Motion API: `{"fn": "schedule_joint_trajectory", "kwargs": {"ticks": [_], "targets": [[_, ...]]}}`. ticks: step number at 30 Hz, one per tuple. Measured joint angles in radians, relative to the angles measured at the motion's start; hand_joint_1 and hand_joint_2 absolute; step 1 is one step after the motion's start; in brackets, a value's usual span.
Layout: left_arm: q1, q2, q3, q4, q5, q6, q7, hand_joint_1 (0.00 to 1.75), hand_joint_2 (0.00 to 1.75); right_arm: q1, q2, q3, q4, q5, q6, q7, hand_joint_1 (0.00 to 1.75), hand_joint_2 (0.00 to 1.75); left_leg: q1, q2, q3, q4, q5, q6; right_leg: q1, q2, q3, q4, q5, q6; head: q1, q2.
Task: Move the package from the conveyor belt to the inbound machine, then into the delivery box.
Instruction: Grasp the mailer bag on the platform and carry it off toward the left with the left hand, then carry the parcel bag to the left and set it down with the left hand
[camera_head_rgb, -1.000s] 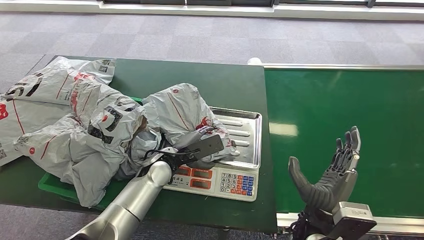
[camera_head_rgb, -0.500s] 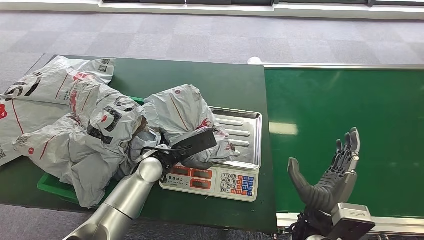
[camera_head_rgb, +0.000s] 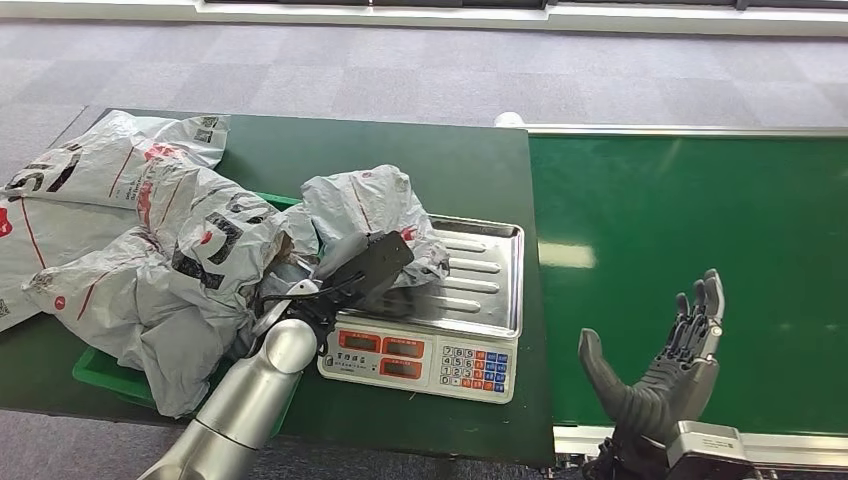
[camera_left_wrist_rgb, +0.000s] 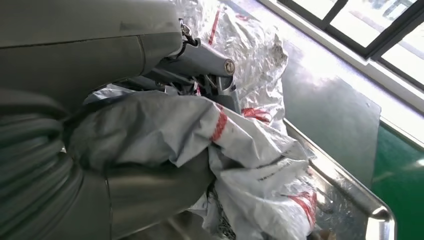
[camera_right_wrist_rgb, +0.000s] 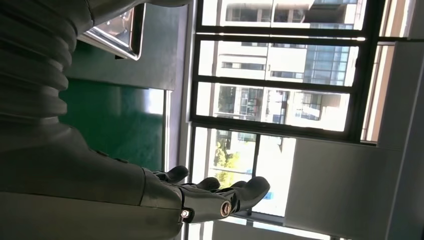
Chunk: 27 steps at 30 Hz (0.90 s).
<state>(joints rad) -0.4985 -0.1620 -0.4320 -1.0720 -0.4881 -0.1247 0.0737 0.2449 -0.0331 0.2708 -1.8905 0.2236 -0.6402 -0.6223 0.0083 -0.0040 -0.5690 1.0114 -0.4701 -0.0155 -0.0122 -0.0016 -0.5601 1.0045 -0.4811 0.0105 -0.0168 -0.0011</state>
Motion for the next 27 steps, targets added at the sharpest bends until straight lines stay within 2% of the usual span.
{"fn": "schedule_joint_trajectory", "kwargs": {"ticks": [10, 14, 17, 20, 24, 27], "targets": [[0.023, 0.009, 0.0, -0.049, 0.04, 0.079, -0.037, 1.75, 1.75, 0.01, -0.001, 0.0, -0.001, -0.003, -0.015, -0.005, 0.0, 1.75, 0.0, 0.0, -0.001, 0.0, 0.0, 0.0, 0.0, 0.0, -0.001, 0.0, 0.0, 0.0, 0.0, 0.0], [0.039, 0.014, 0.001, -0.134, 0.095, 0.217, -0.136, 1.75, 1.75, 0.021, -0.001, 0.0, -0.011, 0.003, -0.029, -0.003, 0.0, 1.75, 0.0, 0.0, -0.002, 0.0, 0.0, 0.0, 0.0, 0.0, -0.002, 0.0, 0.0, 0.0, 0.0, 0.0], [0.049, 0.031, 0.014, -0.272, 0.152, 0.312, -0.185, 1.75, 1.75, 0.042, -0.001, 0.0, -0.026, 0.007, -0.047, -0.007, 0.0, 1.75, 0.0, 0.0, -0.003, 0.0, 0.0, 0.0, 0.001, 0.0, -0.003, 0.0, 0.0, 0.0, 0.0, 0.0], [0.052, 0.061, 0.049, -0.418, 0.192, 0.38, -0.197, 1.75, 1.75, 0.067, -0.001, -0.002, -0.047, 0.009, -0.056, -0.012, 0.0, 1.75, 0.0, 0.0, -0.004, 0.0, 0.0, 0.0, 0.001, 0.0, -0.004, 0.0, 0.0, 0.0, 0.0, 0.0], [0.069, 0.118, 0.147, -0.565, 0.21, 0.45, -0.192, 1.75, 1.75, 0.099, -0.001, -0.011, -0.075, 0.011, -0.057, -0.012, 0.0, 1.75, 0.0, 0.001, -0.004, -0.001, 0.0, -0.001, 0.002, 0.001, -0.004, 0.001, -0.001, -0.001, 0.0, 0.0], [0.104, 0.166, 0.245, -0.615, 0.112, 0.426, -0.131, 1.75, 1.75, 0.117, -0.001, -0.019, -0.092, 0.019, -0.044, -0.004, 0.0, 1.75, 0.0, 0.002, -0.003, -0.001, 0.0, -0.001, 0.002, 0.001, -0.004, 0.001, -0.001, -0.002, 0.0, 0.0]]}}
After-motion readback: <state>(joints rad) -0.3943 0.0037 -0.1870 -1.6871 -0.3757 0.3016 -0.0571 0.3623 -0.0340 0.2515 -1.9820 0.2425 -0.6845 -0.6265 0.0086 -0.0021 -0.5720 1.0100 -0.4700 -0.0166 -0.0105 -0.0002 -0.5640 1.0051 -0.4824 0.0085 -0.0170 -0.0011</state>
